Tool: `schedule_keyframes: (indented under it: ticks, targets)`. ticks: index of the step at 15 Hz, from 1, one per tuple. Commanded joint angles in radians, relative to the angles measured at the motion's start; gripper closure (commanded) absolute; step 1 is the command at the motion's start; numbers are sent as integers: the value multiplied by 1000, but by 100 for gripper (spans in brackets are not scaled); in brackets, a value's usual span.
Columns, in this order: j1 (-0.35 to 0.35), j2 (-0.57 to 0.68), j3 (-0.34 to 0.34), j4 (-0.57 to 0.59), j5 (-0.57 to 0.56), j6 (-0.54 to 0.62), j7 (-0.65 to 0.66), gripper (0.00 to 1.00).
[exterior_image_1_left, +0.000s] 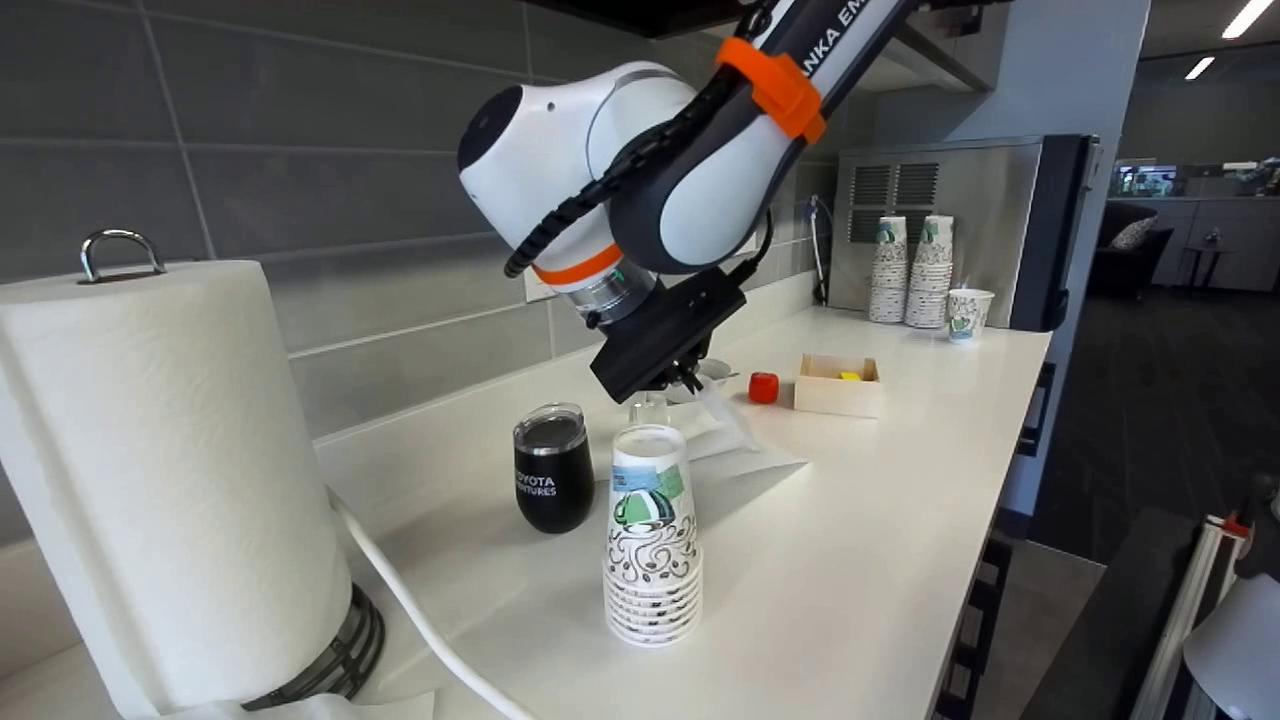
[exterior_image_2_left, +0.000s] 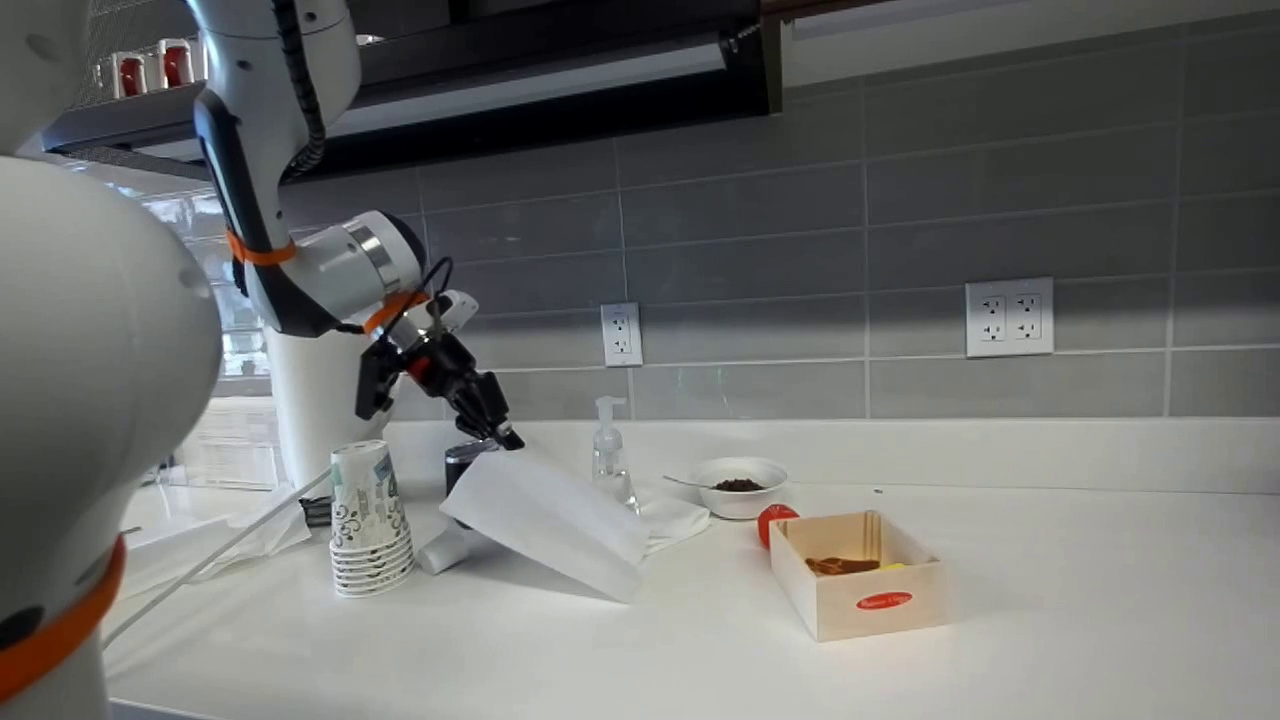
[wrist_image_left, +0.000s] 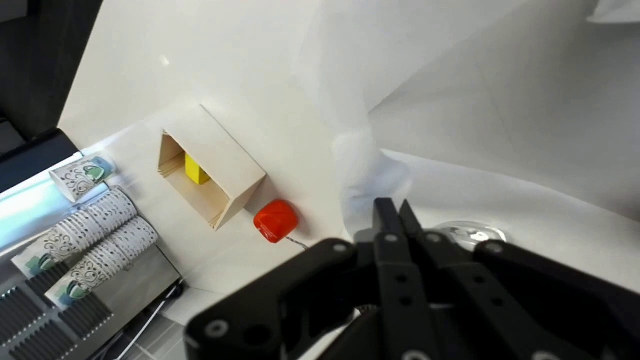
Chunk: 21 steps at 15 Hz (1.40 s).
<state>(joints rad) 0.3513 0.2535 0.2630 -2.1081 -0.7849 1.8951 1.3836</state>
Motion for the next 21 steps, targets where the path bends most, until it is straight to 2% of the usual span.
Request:
schedule_keyframes:
  ticks: [1,6,13,21]
  targets:
    - [6,-18,-21,-26,-76,69,86,100]
    - [-10,-51,-44,-33,-154,66,172,100]
    - [-49,-108,-81,-40,-284,2,277,100]
    - [-90,-98,-87,-47,-346,-69,369,100]
